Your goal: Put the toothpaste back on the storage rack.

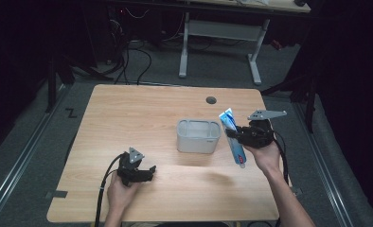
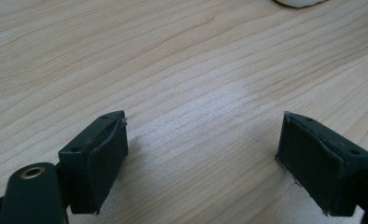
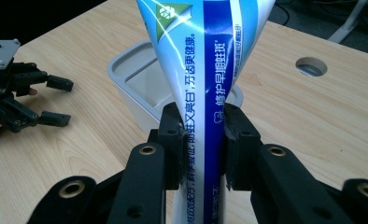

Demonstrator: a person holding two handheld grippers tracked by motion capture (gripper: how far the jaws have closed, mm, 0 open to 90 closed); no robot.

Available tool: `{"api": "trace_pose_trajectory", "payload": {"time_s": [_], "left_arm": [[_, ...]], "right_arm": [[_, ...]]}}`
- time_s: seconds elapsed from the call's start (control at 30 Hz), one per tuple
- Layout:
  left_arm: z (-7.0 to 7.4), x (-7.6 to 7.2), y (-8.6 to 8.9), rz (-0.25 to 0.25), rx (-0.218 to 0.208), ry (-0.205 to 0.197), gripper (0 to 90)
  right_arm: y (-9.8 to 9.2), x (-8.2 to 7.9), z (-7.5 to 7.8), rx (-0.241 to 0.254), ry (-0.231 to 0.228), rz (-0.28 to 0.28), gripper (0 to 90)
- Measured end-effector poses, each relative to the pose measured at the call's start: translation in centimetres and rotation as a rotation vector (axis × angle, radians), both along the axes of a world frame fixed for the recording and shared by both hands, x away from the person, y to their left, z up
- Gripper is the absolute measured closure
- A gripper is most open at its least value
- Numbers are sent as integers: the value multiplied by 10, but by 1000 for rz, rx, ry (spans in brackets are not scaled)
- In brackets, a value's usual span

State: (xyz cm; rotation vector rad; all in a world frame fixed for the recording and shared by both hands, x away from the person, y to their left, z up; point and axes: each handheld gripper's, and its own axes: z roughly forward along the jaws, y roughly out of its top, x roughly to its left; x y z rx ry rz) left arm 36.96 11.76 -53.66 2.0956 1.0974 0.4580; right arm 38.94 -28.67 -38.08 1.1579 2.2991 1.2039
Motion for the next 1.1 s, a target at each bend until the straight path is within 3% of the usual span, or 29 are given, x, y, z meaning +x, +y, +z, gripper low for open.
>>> {"api": "trace_pose_trajectory", "payload": {"time_s": [1.1], "left_arm": [[0, 0, 0, 0, 0, 0, 165]], "right_arm": [[26, 21, 21, 96, -41, 63, 724]]}}
